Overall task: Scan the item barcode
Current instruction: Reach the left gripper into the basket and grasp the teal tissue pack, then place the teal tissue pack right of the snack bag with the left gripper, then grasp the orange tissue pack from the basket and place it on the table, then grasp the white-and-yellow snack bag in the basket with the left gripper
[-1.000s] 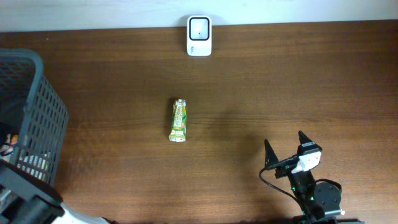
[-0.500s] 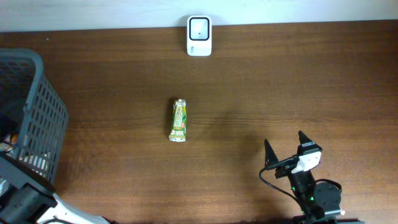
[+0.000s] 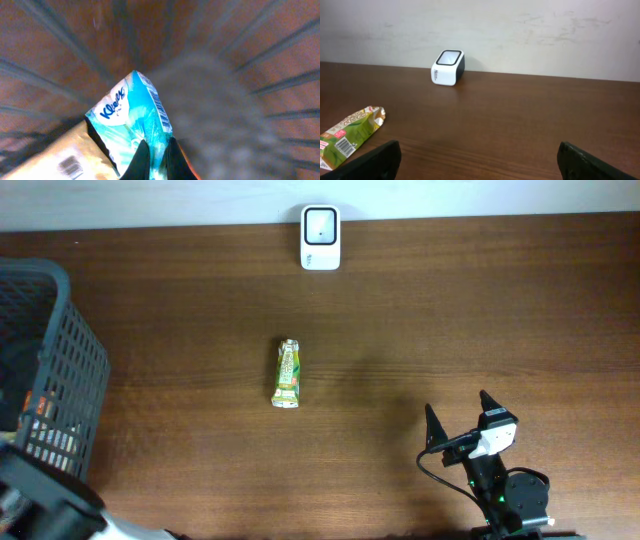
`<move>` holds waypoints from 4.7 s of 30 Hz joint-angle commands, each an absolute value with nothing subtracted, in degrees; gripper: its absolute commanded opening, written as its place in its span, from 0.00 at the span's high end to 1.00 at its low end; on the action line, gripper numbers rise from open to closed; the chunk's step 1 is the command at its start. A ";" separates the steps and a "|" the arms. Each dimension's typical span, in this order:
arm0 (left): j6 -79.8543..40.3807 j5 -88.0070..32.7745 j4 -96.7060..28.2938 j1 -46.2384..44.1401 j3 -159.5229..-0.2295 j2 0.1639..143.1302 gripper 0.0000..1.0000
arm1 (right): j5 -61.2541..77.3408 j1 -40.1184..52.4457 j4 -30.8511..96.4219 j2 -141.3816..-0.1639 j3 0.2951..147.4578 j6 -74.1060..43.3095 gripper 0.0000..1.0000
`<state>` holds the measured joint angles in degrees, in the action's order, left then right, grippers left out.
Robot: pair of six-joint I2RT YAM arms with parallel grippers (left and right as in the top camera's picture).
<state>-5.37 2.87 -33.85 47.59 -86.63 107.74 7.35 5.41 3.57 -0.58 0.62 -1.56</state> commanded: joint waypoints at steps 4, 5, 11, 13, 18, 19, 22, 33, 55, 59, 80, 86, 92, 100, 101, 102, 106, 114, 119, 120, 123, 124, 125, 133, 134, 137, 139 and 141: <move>-5.08 -3.51 -32.75 32.77 -88.62 74.41 1.00 | 7.27 5.72 3.86 -0.21 0.32 -2.15 0.01; -5.06 -3.49 -33.47 26.98 -88.62 73.25 1.00 | 7.27 5.72 3.86 -0.21 0.32 -2.15 0.01; -2.87 -3.25 -45.91 -7.97 -88.53 89.67 1.00 | 7.27 5.72 3.86 -0.21 0.32 -2.15 0.01; -1.72 -3.29 -45.95 -14.72 -88.53 96.03 1.00 | 7.27 5.72 3.86 -0.21 0.32 -2.15 0.01; 6.33 -2.79 -45.54 -30.26 -88.53 107.70 1.00 | 7.27 5.72 3.86 -0.21 0.32 -2.15 0.01; 6.33 -2.76 -45.54 -31.83 -88.53 109.10 1.00 | 7.27 5.72 3.86 -0.21 0.32 -2.15 0.01; 6.33 -1.87 -45.87 -35.24 -88.53 114.96 1.00 | 7.27 5.72 3.86 -0.21 0.32 -2.15 0.01; 0.91 4.58 -68.51 -25.52 -131.28 118.24 0.36 | 7.27 5.72 3.86 -0.21 0.32 -2.15 0.01; -9.67 8.10 -46.81 40.42 -86.70 112.55 0.29 | 7.27 5.72 3.86 -0.21 0.32 -2.15 0.01; -7.79 7.75 -38.89 40.42 -79.61 112.62 0.34 | 7.27 5.72 3.86 -0.21 0.32 -2.15 0.01; -8.27 -4.51 -45.50 31.94 -91.83 79.13 1.00 | 7.27 5.72 3.86 -0.21 0.32 -2.15 0.01; -11.99 -3.64 -50.24 -2.11 -91.77 80.14 1.00 | 7.27 5.72 3.86 -0.21 0.32 -2.15 0.01; -17.80 -3.79 -45.52 -28.14 -91.77 104.12 1.00 | 7.27 5.72 3.86 -0.21 0.32 -2.15 0.01; -16.91 -3.66 -36.62 -44.05 -91.77 121.19 1.00 | 7.27 5.72 3.86 -0.21 0.32 -2.15 0.01; -16.84 -3.64 -36.67 -44.05 -91.77 121.93 0.83 | 7.27 5.72 3.86 -0.21 0.32 -2.15 0.01; -15.90 -3.64 -36.64 -43.88 -91.79 121.91 0.64 | 7.27 5.72 3.86 -0.21 0.32 -2.15 0.01; -9.30 0.21 -50.15 -39.09 -103.55 120.33 0.38 | 7.27 5.72 3.86 -0.21 0.32 -2.15 0.01; -18.00 10.59 -74.46 -6.66 -132.46 105.95 0.40 | 7.27 5.72 3.86 -0.21 0.32 -2.15 0.01; -24.23 11.84 -86.76 24.88 -132.11 102.96 0.44 | 7.27 5.72 3.86 -0.21 0.32 -2.15 0.01; -25.12 11.57 -87.50 30.92 -131.07 102.96 0.44 | 7.27 5.72 3.86 -0.21 0.32 -2.15 0.01; -27.73 6.87 -85.01 39.90 -125.16 102.96 0.42 | 7.27 5.72 3.86 -0.21 0.32 -2.15 0.01; -27.81 6.87 -82.76 41.52 -121.25 102.96 0.41 | 7.27 5.72 3.86 -0.21 0.32 -2.15 0.01; -28.93 6.90 -78.54 43.48 -114.32 102.96 0.40 | 7.27 5.72 3.86 -0.21 0.32 -2.15 0.01; -30.79 6.00 -49.04 49.91 -76.69 104.51 0.14 | 7.27 5.72 3.86 -0.21 0.32 -2.15 0.01; -30.57 6.00 -46.63 49.91 -75.02 105.27 0.13 | 7.27 5.72 3.86 -0.21 0.32 -2.15 0.01; -29.91 6.00 -45.89 49.89 -74.83 110.41 0.13 | 7.27 5.72 3.86 -0.21 0.32 -2.15 0.01; -29.91 6.02 -45.91 49.91 -74.83 113.65 0.14 | 7.27 5.72 3.86 -0.21 0.32 -2.15 0.01; -29.89 6.00 -46.11 49.89 -74.83 116.36 0.23 | 7.27 5.72 3.86 -0.21 0.32 -2.15 0.01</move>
<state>-30.46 7.97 -46.22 49.52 -76.71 110.00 7.35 5.41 3.60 -0.58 0.62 -1.54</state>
